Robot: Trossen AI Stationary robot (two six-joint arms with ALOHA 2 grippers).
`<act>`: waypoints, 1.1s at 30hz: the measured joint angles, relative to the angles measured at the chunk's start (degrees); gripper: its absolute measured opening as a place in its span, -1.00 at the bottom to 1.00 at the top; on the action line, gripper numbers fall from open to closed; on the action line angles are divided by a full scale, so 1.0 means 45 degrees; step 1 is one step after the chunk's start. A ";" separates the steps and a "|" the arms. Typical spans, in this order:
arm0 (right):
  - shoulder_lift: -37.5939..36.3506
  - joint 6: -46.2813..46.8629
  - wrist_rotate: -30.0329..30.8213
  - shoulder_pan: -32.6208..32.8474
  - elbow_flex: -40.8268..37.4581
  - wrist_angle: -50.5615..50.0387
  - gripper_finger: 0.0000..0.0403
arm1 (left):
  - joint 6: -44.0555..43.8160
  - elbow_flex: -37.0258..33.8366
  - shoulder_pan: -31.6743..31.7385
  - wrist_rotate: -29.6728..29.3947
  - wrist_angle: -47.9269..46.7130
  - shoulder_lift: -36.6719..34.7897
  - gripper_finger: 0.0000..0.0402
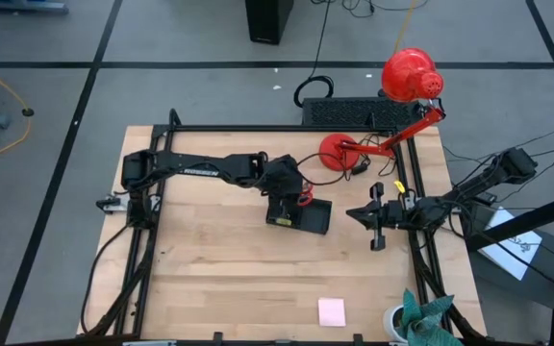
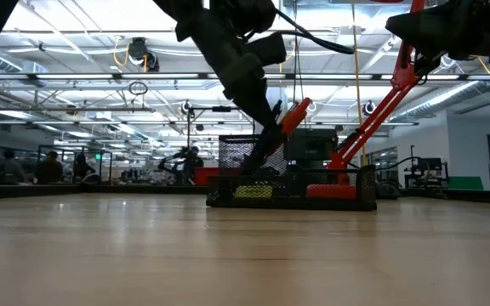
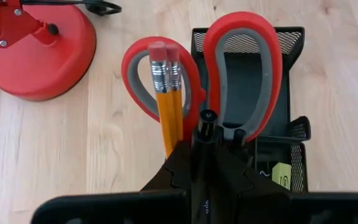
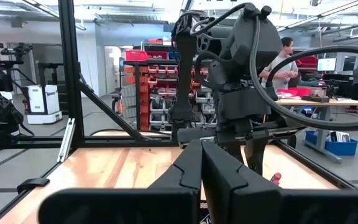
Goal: Pick and place office supplies into organizer
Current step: Put the black pen into the black desk organizer, then put the pink sticky notes into the black desk organizer
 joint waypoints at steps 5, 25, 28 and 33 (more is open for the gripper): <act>0.0000 -0.0003 0.0000 0.0000 0.0000 0.0013 -1.00 | -0.0075 -0.0014 -0.0058 -0.0111 -0.0002 -0.0022 -0.66; 0.0053 0.0075 0.0005 0.0000 0.0009 -0.0171 -1.00 | 0.1006 0.1171 -0.1599 -0.2712 -0.2303 -0.2237 0.27; 0.0108 0.0094 0.0005 0.0000 0.0008 -0.0293 -1.00 | 0.1366 0.1161 -0.2759 -0.3159 -0.3194 -0.3326 0.11; 0.0112 0.0402 0.0000 0.0005 0.0005 -0.0799 -1.00 | 0.0215 0.0662 -0.4901 -0.2598 -0.4013 -0.5159 -0.41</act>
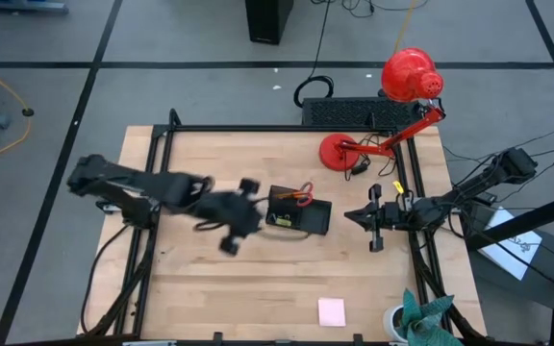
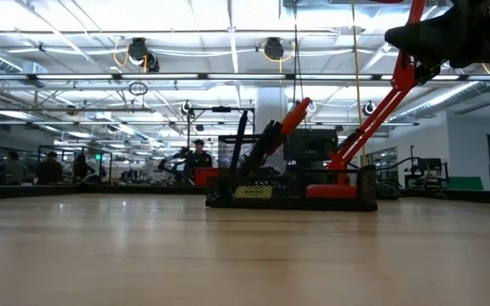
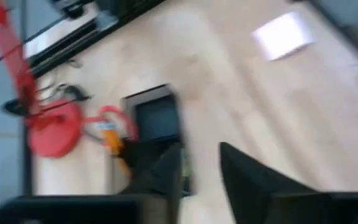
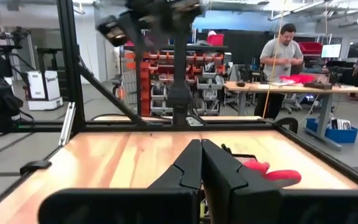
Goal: Pick and place office supplies into organizer
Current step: Put the pink sticky notes into the black desk organizer
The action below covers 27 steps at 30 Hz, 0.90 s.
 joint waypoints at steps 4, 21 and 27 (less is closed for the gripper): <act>0.0024 0.0396 -0.0030 0.0000 0.0000 -0.0217 -1.00 | -0.1143 -0.1888 -0.1344 -0.0141 0.0697 -0.1510 -0.89; 0.0033 -0.0411 -0.0039 -0.0005 0.0000 -0.0711 -1.00 | -0.3144 -1.6679 -0.2341 0.0419 2.3440 -0.3663 -0.97; 0.0043 -0.1774 0.0015 -0.0005 0.0155 -0.1006 -0.96 | -0.3195 -1.7948 -0.2338 -0.0925 2.5899 -0.2491 -0.91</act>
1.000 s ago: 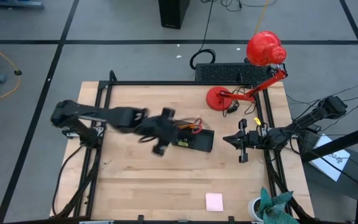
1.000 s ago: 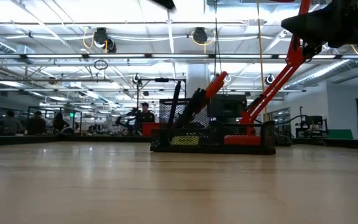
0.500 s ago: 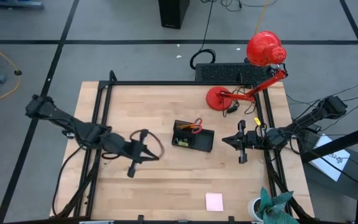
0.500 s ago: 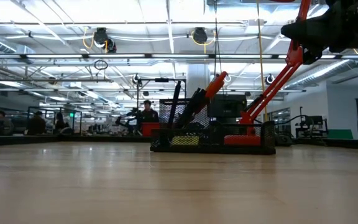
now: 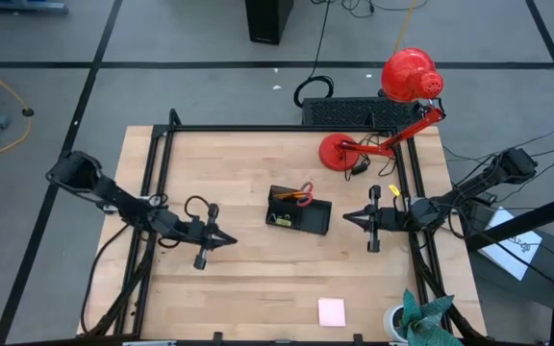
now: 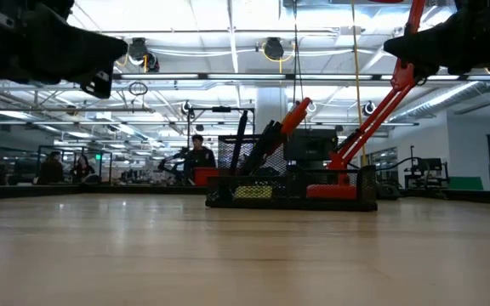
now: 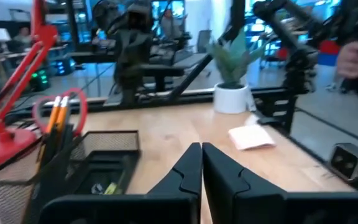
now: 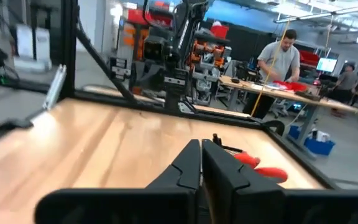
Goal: Pick and place office supplies into organizer
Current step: Put the pink sticky notes into the black desk organizer
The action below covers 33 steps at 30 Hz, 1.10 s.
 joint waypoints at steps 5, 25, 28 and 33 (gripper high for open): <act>0.0056 -0.0202 0.0794 -0.0002 0.2496 -0.4295 -0.78 | -0.0049 0.0005 0.0004 -0.0789 -0.0517 0.0128 -0.87; 0.8556 0.3441 0.0928 0.3086 1.3718 -1.4433 -0.36 | -0.0913 0.0010 0.0004 -0.0975 -0.1333 0.0124 -0.82; 0.9769 0.4493 0.0399 0.3704 1.4679 -1.5085 -0.33 | -0.0949 0.0010 0.0005 -0.0975 -0.1394 0.0122 -0.80; 1.1281 0.6287 -0.0088 0.4381 1.5110 -1.5070 -0.15 | -0.1304 0.0010 0.0005 -0.0970 -0.1604 0.0117 -0.79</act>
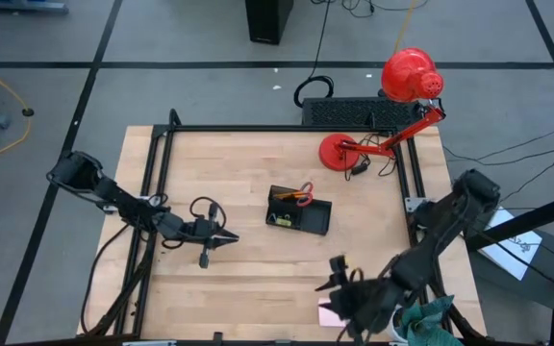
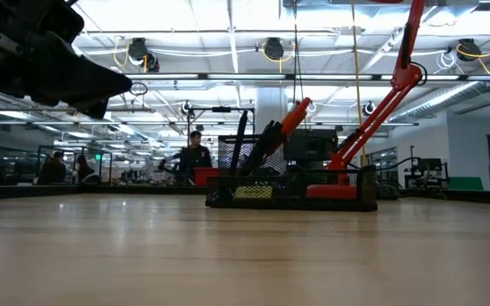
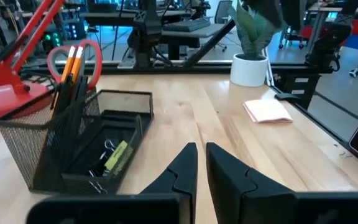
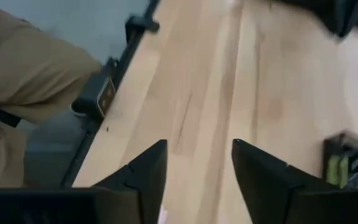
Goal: Pick and place office supplies into organizer
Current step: Put the pink sticky notes into the black desk organizer
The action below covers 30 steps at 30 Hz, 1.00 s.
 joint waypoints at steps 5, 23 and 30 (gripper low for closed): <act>0.1047 0.2178 -0.0405 0.0249 0.0005 -0.0071 0.17 | -0.0379 0.0002 -0.0002 0.0000 -0.0229 0.0000 -0.79; 0.3552 0.4725 -0.1022 0.1463 0.0010 -0.0571 0.52 | -0.0634 0.0005 -0.0005 0.0005 -0.0337 0.0000 -0.79; 0.4209 0.4594 -0.2313 0.1576 0.0086 -0.0565 0.52 | -0.0629 0.0005 -0.0005 0.0012 -0.0361 0.0000 -0.79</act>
